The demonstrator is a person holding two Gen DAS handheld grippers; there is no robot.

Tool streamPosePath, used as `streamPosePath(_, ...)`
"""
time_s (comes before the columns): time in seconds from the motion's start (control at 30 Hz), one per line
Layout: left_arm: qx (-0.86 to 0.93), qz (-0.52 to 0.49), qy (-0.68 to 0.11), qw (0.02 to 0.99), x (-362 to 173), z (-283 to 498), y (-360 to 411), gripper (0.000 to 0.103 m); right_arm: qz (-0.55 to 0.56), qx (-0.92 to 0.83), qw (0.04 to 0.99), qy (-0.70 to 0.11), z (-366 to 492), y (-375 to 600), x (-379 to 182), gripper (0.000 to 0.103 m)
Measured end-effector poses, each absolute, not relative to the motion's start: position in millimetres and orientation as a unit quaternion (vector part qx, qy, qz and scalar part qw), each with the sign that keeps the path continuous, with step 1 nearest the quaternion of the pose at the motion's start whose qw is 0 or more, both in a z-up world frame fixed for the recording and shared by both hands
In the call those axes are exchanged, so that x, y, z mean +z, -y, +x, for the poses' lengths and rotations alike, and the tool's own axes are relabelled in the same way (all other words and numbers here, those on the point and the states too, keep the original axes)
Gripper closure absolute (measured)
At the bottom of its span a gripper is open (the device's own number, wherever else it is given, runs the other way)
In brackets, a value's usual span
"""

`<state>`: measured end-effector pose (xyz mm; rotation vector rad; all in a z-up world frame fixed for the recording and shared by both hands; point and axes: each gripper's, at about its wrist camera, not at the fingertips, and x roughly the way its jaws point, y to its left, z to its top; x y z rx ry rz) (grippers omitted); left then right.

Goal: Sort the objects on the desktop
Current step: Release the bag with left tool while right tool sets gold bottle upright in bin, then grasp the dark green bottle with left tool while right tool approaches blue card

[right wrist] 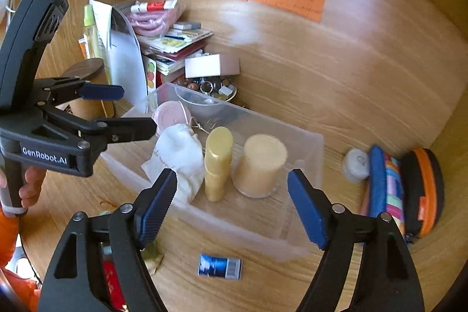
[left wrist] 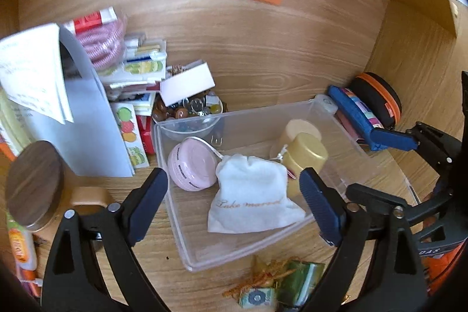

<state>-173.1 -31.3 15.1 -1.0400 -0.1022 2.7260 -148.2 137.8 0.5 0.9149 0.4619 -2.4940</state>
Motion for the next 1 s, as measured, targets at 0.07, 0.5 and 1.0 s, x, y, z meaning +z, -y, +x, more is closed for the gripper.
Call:
streamPosePath(0.07,0.932,-0.347,0.026,0.104,22,-163,28,0.008,0.327,-0.905,0.220,-0.162,-139,-144,4,0.026)
streamPosePath(0.5,0.938,-0.336,0.008,0.082,31,-105,16,0.004,0.306,-0.917,0.215,-0.137,-89,-170,9,0.022)
streamPosePath(1.0,0.925,-0.361,-0.034,0.114,-14,-66,-24,0.004,0.330,-0.914,0.205,-0.120,-65,-198,-21,0.022)
